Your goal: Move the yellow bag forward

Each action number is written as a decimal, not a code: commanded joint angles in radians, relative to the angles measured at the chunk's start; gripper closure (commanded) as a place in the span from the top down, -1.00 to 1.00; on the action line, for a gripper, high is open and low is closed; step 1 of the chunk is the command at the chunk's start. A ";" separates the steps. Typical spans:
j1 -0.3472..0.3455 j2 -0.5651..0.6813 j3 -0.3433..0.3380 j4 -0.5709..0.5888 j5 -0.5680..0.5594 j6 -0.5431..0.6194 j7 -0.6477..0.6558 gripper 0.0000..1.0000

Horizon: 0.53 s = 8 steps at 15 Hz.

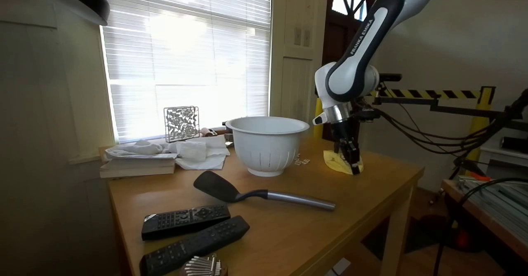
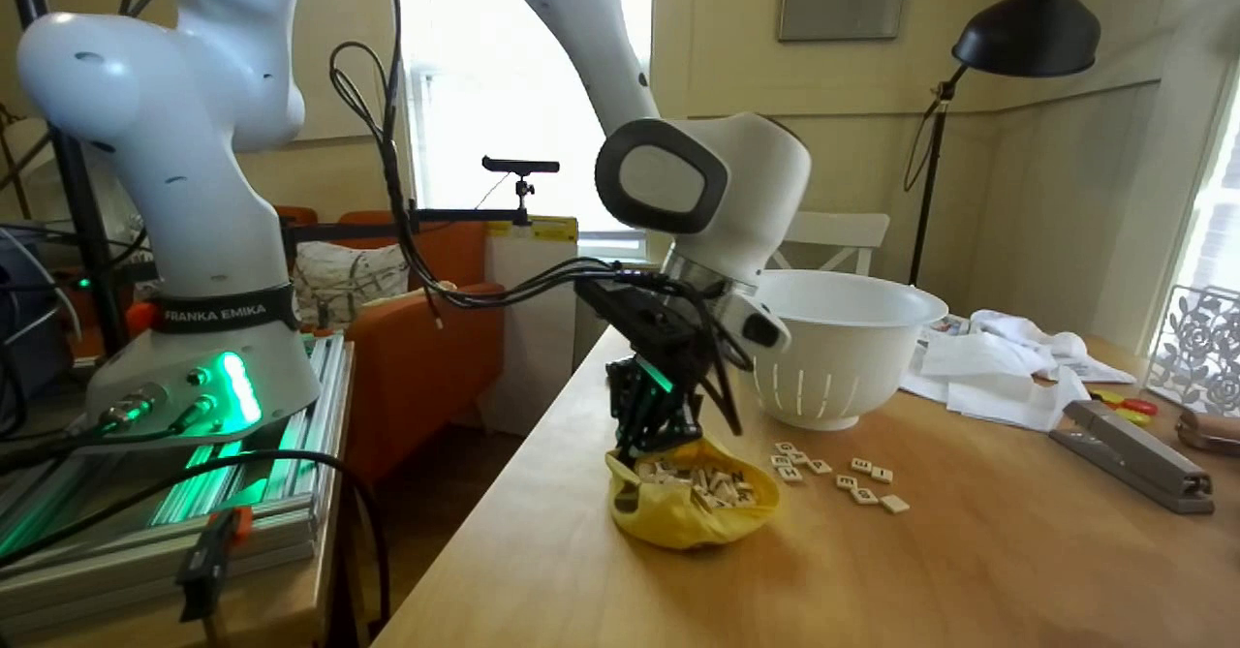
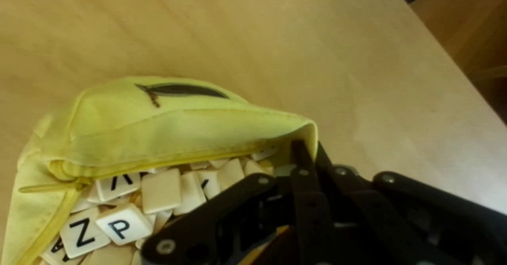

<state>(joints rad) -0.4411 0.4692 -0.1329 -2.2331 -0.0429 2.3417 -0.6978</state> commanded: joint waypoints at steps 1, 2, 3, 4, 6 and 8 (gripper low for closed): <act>0.035 -0.161 0.018 -0.250 0.033 0.142 0.011 -0.98; 0.041 -0.181 0.022 -0.277 0.039 0.155 0.007 -0.98; 0.043 -0.205 0.026 -0.303 0.056 0.170 0.001 -0.98; 0.042 -0.236 0.027 -0.316 0.075 0.165 -0.007 -0.98; 0.040 -0.297 0.027 -0.329 0.121 0.147 -0.027 -0.98; 0.038 -0.353 0.022 -0.310 0.194 0.134 -0.057 -0.42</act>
<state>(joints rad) -0.3990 0.2363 -0.1073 -2.5164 0.0588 2.4924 -0.7037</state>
